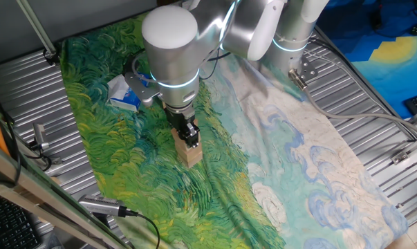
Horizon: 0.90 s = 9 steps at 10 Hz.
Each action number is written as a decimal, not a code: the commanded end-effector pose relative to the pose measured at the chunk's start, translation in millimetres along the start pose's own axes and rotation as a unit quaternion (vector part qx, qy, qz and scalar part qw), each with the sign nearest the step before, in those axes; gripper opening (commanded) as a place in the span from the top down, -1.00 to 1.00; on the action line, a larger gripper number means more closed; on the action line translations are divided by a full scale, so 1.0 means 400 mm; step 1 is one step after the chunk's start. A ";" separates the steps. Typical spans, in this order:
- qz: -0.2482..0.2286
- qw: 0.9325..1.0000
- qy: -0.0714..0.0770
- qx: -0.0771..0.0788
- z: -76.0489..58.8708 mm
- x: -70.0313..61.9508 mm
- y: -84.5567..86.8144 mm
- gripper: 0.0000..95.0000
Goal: Stack the blocks in a vertical line of five
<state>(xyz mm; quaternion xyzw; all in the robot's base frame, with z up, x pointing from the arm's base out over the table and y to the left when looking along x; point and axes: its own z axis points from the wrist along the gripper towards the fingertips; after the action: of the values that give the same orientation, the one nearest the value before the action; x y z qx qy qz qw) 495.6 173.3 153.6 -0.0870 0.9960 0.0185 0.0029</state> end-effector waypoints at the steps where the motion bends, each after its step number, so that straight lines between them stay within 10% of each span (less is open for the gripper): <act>1: 0.000 1.000 -0.003 0.000 0.005 0.006 -0.003 1.00; 9: 0.006 1.000 -0.005 -0.001 0.011 0.002 0.007 1.00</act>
<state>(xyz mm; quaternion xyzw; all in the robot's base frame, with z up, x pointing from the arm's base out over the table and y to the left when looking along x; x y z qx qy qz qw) 493.3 175.6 149.7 -0.0796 0.9966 0.0204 0.0071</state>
